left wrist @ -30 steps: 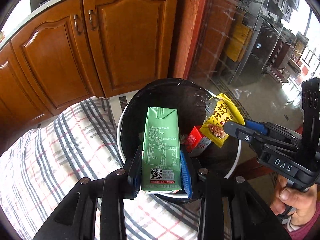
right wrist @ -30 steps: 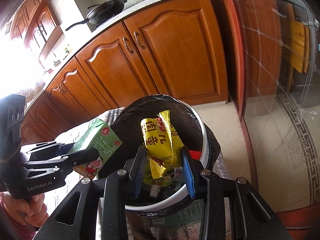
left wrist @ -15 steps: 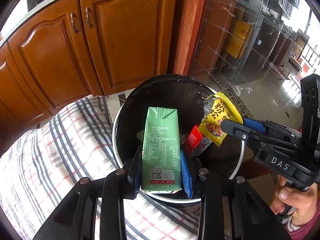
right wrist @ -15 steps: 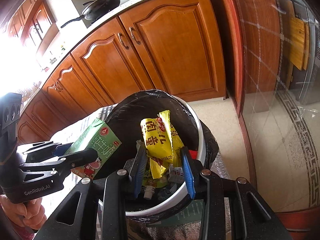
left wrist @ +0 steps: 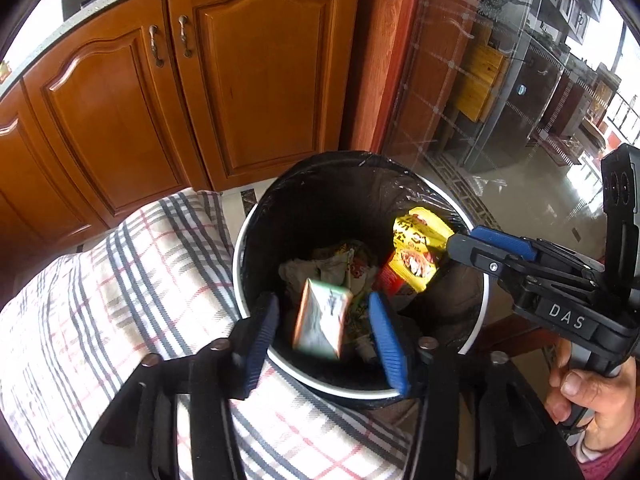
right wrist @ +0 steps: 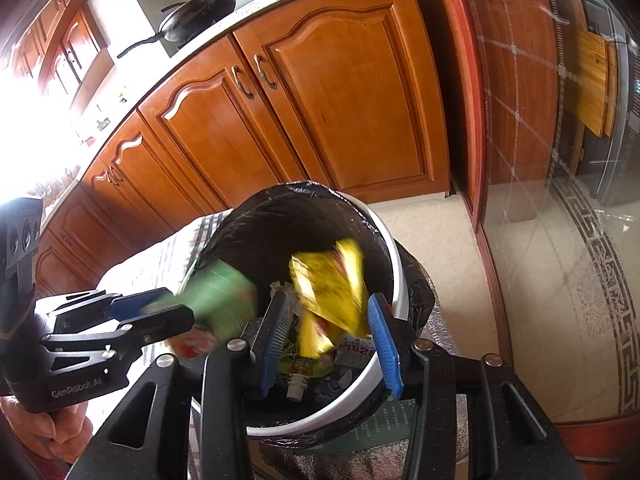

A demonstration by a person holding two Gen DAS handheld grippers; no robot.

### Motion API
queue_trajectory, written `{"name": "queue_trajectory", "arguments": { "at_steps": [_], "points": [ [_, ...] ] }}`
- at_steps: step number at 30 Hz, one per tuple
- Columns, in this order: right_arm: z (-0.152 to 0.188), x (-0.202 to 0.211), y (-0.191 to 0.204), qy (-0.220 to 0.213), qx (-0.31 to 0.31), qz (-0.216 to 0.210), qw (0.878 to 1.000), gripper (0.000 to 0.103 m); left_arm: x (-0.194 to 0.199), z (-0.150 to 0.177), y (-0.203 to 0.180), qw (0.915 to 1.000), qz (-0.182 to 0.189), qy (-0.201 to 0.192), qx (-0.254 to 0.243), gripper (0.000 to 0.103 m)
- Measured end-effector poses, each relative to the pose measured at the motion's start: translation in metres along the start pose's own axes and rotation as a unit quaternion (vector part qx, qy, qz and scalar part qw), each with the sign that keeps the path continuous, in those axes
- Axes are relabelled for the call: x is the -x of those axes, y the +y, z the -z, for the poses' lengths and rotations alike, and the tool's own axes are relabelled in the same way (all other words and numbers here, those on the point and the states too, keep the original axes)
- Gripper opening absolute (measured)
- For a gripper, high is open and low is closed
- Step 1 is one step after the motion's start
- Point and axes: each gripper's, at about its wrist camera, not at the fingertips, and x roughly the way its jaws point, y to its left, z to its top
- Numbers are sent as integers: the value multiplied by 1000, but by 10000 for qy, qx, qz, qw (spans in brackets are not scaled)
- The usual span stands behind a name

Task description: Collect trash

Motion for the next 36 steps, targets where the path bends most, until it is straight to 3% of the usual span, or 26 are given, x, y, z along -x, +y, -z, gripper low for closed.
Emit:
{"name": "queue_trajectory", "arguments": {
  "at_steps": [4,9,15,21,28,30,36],
  "points": [
    [1,8,1,-103,-23,-40,9999,48,14,16,8,9998,42,-162,145,51],
    [9,22,9,-259,-3,-123,9996,48,32,45,22,9976,352,-329,492,52],
    [30,38,21,-429,-111,-297,9986,49,65,86,33,9929,356,-740,856,54],
    [67,61,43,-638,-273,-541,9961,64,102,141,39,9846,178,-1231,1228,61],
    [114,85,76,-884,-254,-544,9943,69,129,198,47,9759,125,-1407,1663,62],
    [124,90,82,-941,-272,-560,9936,74,135,210,47,9751,87,-1457,1669,62],
    [139,108,103,-1020,-12,-431,9938,74,173,233,40,9717,-116,-1806,1516,65]
  ]
}}
